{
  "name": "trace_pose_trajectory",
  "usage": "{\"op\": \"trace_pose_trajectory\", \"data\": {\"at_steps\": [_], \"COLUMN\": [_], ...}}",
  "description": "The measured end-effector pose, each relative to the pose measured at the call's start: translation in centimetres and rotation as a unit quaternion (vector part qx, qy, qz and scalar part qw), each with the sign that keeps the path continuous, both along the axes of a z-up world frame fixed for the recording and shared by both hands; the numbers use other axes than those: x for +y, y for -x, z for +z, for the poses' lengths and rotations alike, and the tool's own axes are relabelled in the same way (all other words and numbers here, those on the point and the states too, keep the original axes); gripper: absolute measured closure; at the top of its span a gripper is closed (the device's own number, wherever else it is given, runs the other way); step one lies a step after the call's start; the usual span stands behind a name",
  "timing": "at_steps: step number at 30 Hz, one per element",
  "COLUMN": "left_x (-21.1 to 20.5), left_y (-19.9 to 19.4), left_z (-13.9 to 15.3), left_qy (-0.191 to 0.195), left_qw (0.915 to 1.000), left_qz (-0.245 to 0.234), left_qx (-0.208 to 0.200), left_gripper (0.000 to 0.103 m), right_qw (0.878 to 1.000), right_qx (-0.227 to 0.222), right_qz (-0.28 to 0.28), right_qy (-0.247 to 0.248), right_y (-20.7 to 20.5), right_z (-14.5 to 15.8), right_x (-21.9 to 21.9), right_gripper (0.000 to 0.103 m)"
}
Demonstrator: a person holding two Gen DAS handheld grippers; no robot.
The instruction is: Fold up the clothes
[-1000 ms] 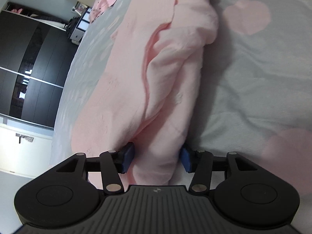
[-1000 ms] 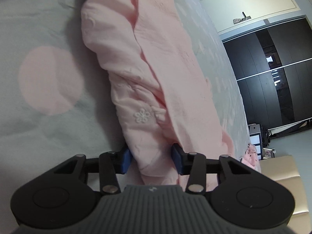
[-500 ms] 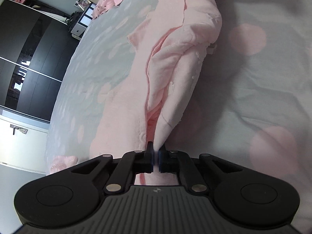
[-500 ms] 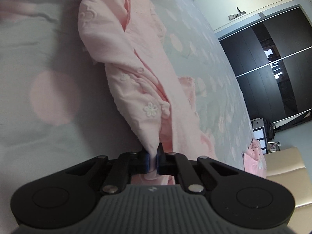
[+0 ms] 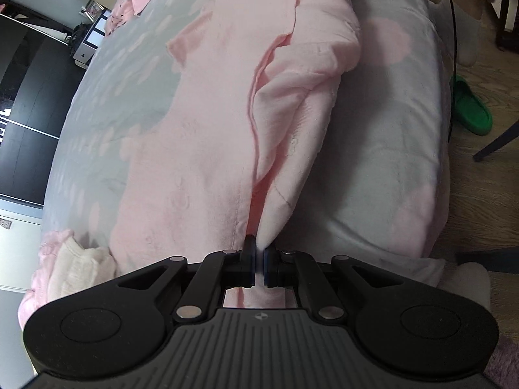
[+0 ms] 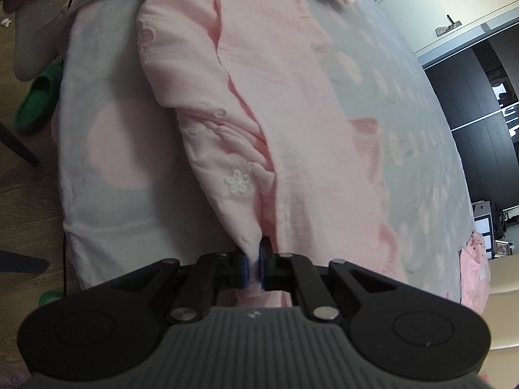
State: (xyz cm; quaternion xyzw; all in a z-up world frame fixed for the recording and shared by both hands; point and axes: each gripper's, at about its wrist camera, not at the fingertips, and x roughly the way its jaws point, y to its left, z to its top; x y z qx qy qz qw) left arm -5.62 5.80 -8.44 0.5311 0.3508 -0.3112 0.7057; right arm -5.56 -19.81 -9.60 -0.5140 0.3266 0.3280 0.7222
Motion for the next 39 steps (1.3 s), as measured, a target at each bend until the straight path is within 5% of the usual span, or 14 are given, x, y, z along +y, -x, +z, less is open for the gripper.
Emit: {"op": "trace_pose_trajectory", "data": {"at_steps": [7, 16, 18, 26, 34, 39], "left_x": [0.4, -0.2, -1.0, -4.9, -7.8, -6.7], "left_y": [0.1, 3.2, 3.3, 2.9, 0.8, -1.4], "left_z": [0.1, 4.4, 5.3, 6.4, 2.0, 1.0], "left_qy": [0.007, 0.087, 0.116, 0.208, 0.179, 0.198], "left_qw": [0.9997, 0.9922, 0.9891, 0.9738, 0.9778, 0.9690], "left_qz": [0.017, 0.066, 0.076, 0.087, 0.079, 0.115], "left_qx": [0.018, 0.060, 0.050, 0.028, 0.076, 0.094], "left_gripper": [0.090, 0.083, 0.083, 0.083, 0.083, 0.083], "right_qw": [0.998, 0.995, 0.994, 0.990, 0.993, 0.991], "right_qx": [0.031, -0.006, -0.018, -0.022, 0.031, 0.018], "right_qz": [-0.041, -0.043, -0.034, -0.021, -0.020, -0.047], "right_qy": [-0.020, -0.087, -0.103, -0.136, -0.108, -0.121], "right_y": [1.7, 6.2, 6.6, 5.5, 3.5, 1.8], "right_z": [0.9, 3.5, 3.9, 4.5, 1.6, 1.3], "right_x": [-1.0, 1.6, 2.6, 6.4, 7.9, 7.7], "right_gripper": [0.068, 0.075, 0.090, 0.091, 0.090, 0.090]}}
